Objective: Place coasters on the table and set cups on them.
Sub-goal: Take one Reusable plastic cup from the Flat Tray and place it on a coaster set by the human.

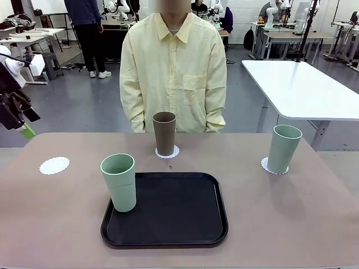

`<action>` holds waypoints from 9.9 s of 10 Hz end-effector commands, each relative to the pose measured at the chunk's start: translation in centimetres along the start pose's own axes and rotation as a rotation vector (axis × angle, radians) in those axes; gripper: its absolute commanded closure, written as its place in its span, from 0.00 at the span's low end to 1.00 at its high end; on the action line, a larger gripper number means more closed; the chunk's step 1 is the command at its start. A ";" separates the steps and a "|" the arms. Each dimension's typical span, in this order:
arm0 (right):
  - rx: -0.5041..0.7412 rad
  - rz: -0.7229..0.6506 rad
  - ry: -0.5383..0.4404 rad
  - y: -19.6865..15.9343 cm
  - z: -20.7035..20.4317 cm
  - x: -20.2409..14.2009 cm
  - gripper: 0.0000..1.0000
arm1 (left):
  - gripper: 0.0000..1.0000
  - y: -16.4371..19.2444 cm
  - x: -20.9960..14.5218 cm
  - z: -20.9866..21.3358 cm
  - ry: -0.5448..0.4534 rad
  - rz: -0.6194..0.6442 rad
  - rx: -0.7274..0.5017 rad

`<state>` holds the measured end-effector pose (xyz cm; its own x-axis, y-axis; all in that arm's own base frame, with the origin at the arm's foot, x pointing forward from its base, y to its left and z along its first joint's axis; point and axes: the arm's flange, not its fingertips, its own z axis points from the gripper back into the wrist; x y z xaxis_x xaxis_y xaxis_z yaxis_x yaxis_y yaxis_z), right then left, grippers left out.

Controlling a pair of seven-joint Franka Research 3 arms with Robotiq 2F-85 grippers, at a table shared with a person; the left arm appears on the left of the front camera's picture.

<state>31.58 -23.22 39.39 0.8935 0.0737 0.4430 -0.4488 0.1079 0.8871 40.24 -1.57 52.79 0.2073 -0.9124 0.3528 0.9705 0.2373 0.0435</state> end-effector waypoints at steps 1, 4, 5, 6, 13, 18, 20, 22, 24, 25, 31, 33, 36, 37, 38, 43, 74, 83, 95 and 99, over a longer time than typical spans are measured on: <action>-0.008 0.023 -0.006 0.0 -0.4 -0.4 0.00 | 0.00 1.2 -1.9 -4.8 -0.321 -0.251 -0.043; -0.008 0.023 -0.006 0.0 -0.4 -0.4 0.00 | 0.00 2.2 -4.6 -11.5 -0.446 -0.294 -0.021; -0.008 0.023 -0.006 0.0 -0.4 -0.4 0.00 | 0.00 2.5 -5.4 -12.9 -0.482 -0.318 -0.050; -0.008 0.023 -0.006 0.0 -0.4 -0.4 0.00 | 0.00 2.6 -6.5 -14.3 -0.574 -0.331 -0.077; -0.008 0.023 -0.006 0.0 -0.4 -0.4 0.00 | 0.00 2.2 -8.4 -22.3 -0.906 -0.212 -0.266; -0.008 0.023 -0.006 0.0 -0.4 -0.4 0.00 | 0.00 0.9 -6.5 -23.4 -0.887 -0.237 -0.329; -0.008 0.023 -0.006 0.0 -0.4 -0.4 0.00 | 0.00 0.9 -6.5 -23.4 -0.887 -0.237 -0.329; -0.008 0.023 -0.006 0.0 -0.4 -0.4 0.00 | 0.00 0.9 -6.5 -23.4 -0.887 -0.237 -0.329; -0.008 0.023 -0.006 0.0 -0.4 -0.4 0.00 | 0.00 0.0 -6.0 -24.3 -0.882 -0.285 -0.317; -0.008 0.023 -0.006 0.0 -0.4 -0.4 0.00 | 0.00 -1.7 -5.3 -25.0 -0.901 -0.308 -0.345; -0.008 0.023 -0.006 0.0 -0.4 -0.4 0.00 | 0.00 -2.7 -3.6 -27.4 -0.940 -0.396 -0.282; -0.008 0.023 -0.006 0.0 -0.4 -0.4 0.00 | 0.00 -2.3 -2.9 -28.1 -0.953 -0.400 -0.287; -0.008 0.023 -0.006 0.0 -0.4 -0.4 0.00 | 0.00 -2.1 -2.2 -29.2 -0.956 -0.391 -0.338; -0.008 0.023 -0.006 0.0 -0.4 -0.4 0.00 | 0.00 -2.1 -2.3 -29.4 -0.954 -0.365 -0.344; -0.008 0.023 -0.006 0.0 -0.4 -0.4 0.00 | 0.00 -2.1 -2.3 -29.6 -0.944 -0.332 -0.355; -0.008 0.023 -0.006 0.0 -0.4 -0.4 0.00 | 0.00 -1.9 -1.7 -30.2 -0.938 -0.310 -0.371; -0.008 0.023 -0.006 0.0 -0.4 -0.4 0.00 | 0.17 7.9 -18.7 -8.3 -1.046 -0.099 -0.063; -0.008 0.023 -0.006 0.0 -0.4 -0.4 0.00 | 0.17 10.3 -22.3 -11.4 -1.031 0.076 -0.022; -0.008 0.023 -0.006 0.0 -0.4 -0.4 0.00 | 0.17 14.8 -23.4 -19.0 -0.921 0.077 -0.075; -0.008 0.023 -0.006 0.0 -0.4 -0.4 0.00 | 0.17 14.9 -24.9 -20.1 -0.938 0.038 -0.057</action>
<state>31.54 -23.19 39.35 0.8939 0.0728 0.4423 -0.4479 0.1077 0.8876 52.05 17.69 26.06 0.1129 -0.2585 0.9594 0.9668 0.2512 -0.0461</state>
